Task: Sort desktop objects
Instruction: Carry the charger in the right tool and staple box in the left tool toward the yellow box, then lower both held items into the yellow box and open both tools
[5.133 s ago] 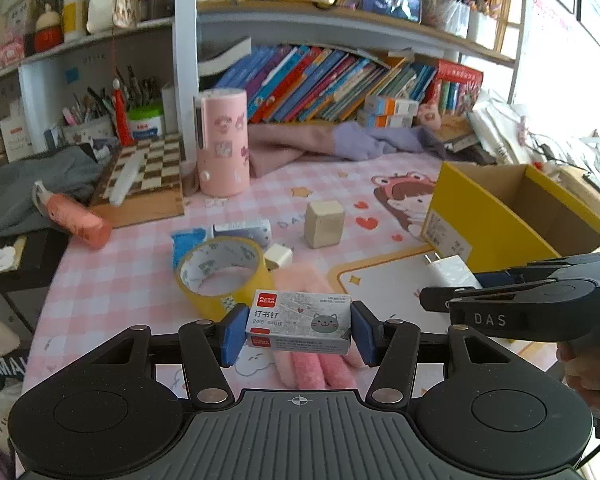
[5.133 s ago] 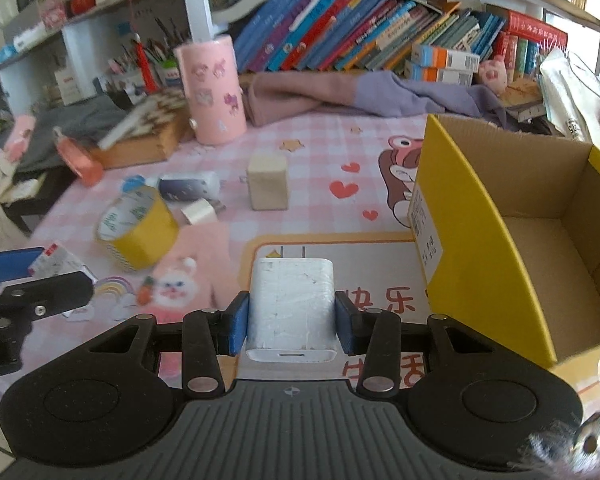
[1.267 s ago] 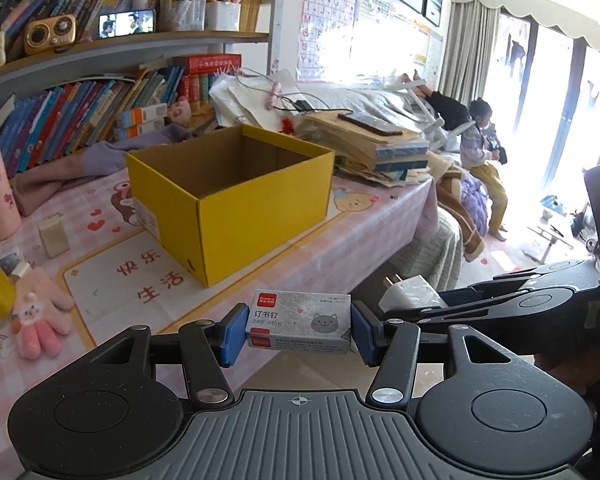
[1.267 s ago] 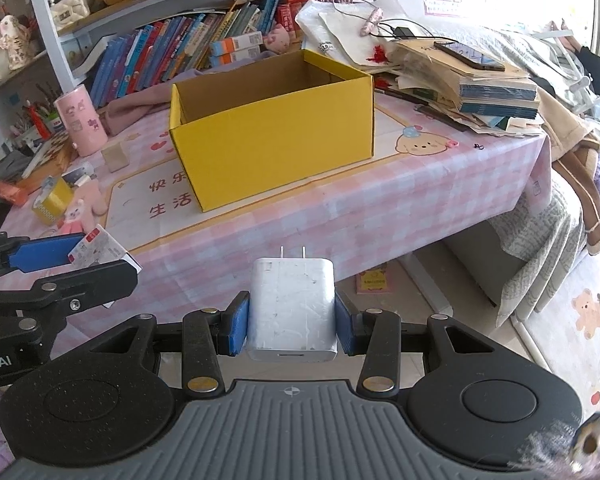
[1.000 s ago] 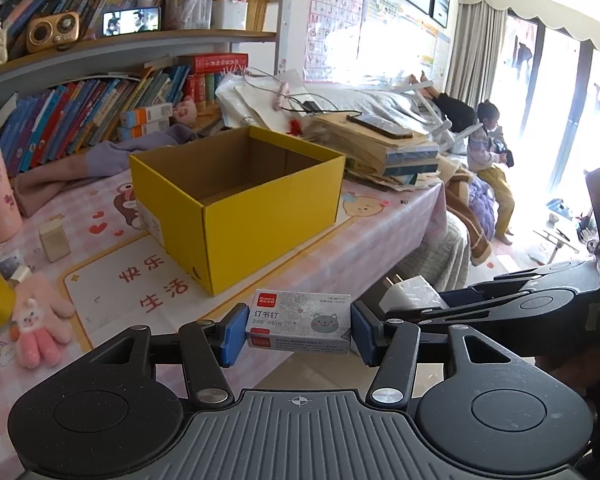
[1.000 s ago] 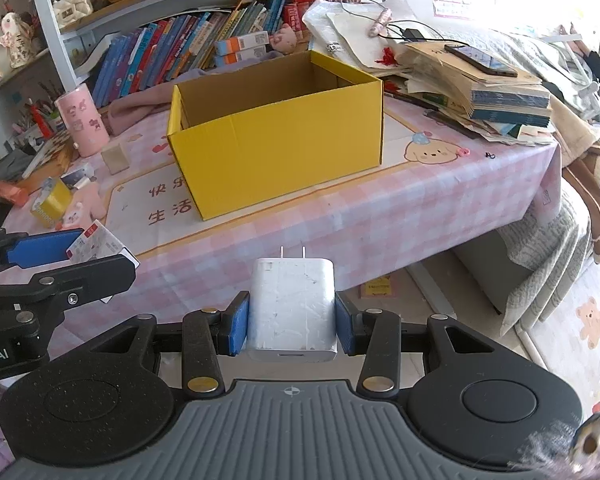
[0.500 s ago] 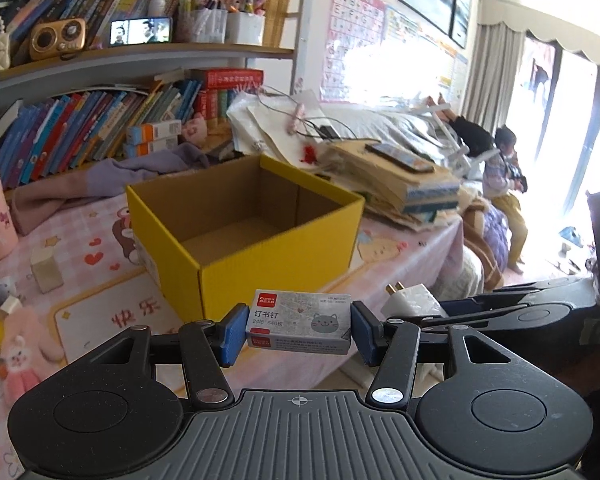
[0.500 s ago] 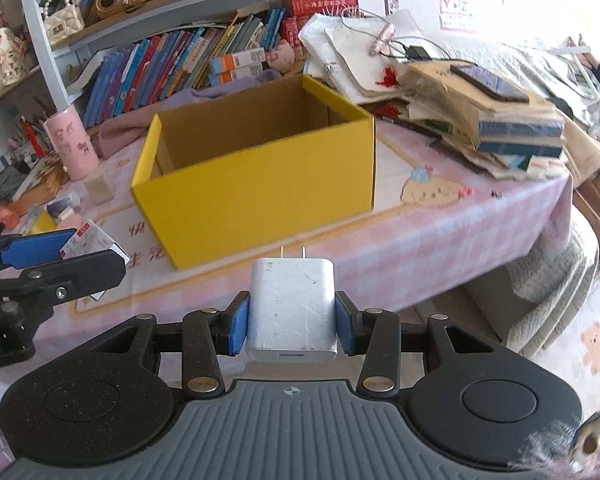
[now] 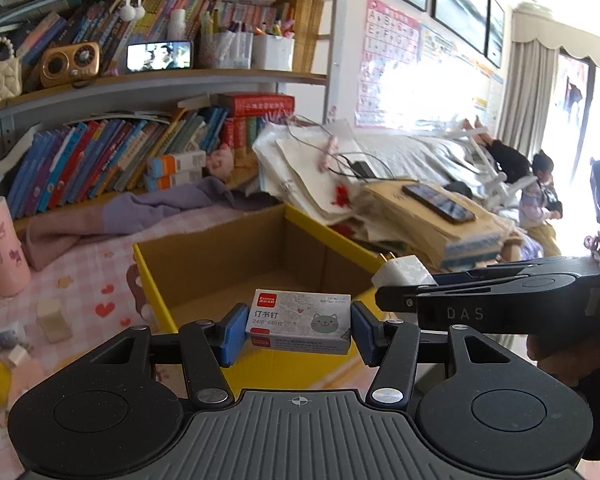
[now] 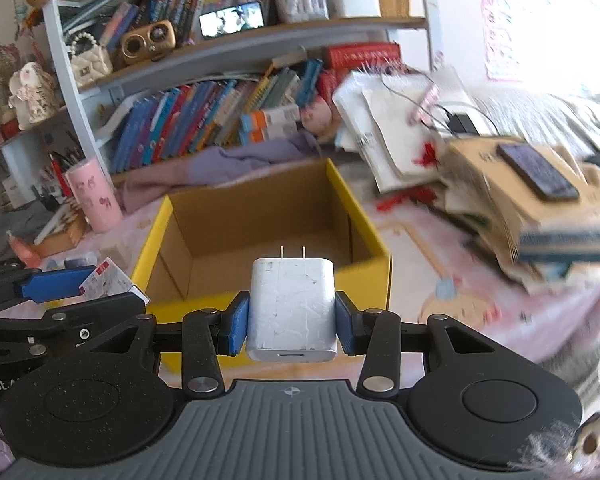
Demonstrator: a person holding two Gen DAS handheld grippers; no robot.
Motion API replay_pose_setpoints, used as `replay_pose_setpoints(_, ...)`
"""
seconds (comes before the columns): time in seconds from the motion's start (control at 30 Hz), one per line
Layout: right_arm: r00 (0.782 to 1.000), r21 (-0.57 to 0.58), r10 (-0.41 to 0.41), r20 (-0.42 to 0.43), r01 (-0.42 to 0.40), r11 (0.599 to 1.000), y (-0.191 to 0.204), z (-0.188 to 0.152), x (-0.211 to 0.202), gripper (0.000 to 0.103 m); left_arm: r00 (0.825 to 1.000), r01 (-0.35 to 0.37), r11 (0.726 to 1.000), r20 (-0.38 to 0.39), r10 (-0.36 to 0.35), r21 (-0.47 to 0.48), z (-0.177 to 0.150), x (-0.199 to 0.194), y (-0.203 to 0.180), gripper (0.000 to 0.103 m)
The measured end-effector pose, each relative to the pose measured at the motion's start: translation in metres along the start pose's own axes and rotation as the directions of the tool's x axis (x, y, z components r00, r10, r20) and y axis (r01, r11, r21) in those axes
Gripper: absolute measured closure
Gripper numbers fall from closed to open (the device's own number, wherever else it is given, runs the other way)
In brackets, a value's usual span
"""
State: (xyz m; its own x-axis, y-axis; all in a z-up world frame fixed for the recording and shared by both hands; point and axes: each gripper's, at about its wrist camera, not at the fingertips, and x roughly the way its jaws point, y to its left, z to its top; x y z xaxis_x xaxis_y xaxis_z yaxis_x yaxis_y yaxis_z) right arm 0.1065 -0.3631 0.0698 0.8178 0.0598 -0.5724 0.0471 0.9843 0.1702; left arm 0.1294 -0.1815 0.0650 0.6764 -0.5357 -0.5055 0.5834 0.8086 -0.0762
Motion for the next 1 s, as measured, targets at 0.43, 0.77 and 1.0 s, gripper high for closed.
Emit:
replay_pose_setpoints(0.43, 0.986, -0.169, 0.159, -0.043, -0.164, 0.972, -0.019, 0.059, 0.078, 0.063, 0.994, -0.106, 0.994, -0.036, 0.107, 0.015, 0.044, 0.061, 0.019, 0.049)
replay_pose_setpoints(0.77, 0.966, -0.388, 0.177, -0.189, -0.239, 0.89, -0.015, 0.081, 0.159, 0.063, 0.974, -0.153, 0.985, -0.156, 0.165, 0.082, 0.054, 0.128, 0.041, 0.049)
replay_pose_setpoints(1.0, 0.936, -0.571, 0.139, -0.324, -0.31, 0.76, -0.005, 0.087, 0.216, 0.063, 0.928, -0.146, 0.983, -0.328, 0.176, 0.114, 0.05, 0.183, 0.056, 0.048)
